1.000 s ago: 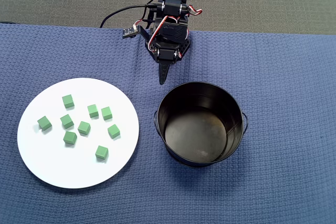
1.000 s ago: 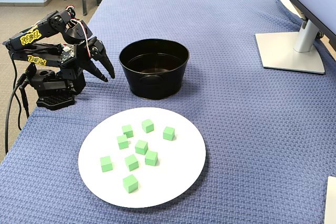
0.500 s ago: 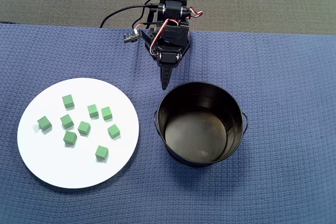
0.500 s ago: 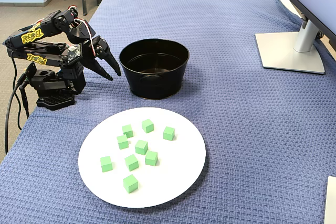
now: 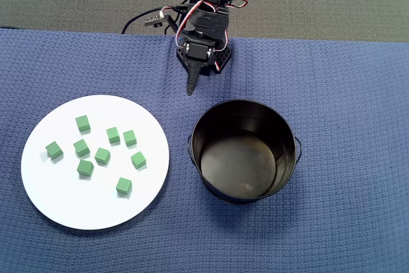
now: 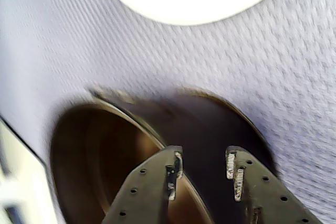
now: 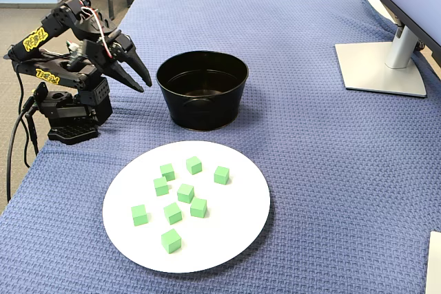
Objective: Pick up the green cubes from the white plate and place them in the black recipient
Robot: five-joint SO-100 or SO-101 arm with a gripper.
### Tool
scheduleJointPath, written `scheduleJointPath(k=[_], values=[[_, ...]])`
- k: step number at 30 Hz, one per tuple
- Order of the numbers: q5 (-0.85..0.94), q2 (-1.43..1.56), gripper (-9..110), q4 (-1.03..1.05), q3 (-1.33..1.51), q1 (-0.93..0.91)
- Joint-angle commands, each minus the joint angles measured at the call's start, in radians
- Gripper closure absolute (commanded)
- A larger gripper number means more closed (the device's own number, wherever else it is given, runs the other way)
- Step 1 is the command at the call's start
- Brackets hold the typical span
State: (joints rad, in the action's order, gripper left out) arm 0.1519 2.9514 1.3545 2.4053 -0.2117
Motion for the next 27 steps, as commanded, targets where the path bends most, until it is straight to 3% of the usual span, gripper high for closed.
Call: scheduleJointPath(k=[1, 10, 19, 22, 27], values=[[0.037, -0.129, 101, 0.006, -0.144, -0.092], [0.499, -0.669, 100, -0.213, -0.331, -0.324], [1.042, -0.801, 86, -0.672, -0.112, -0.497], [1.129, -0.85, 81, -0.877, -0.006, -0.52], [1.17, -0.957, 74, -0.945, 0.008, -0.506]])
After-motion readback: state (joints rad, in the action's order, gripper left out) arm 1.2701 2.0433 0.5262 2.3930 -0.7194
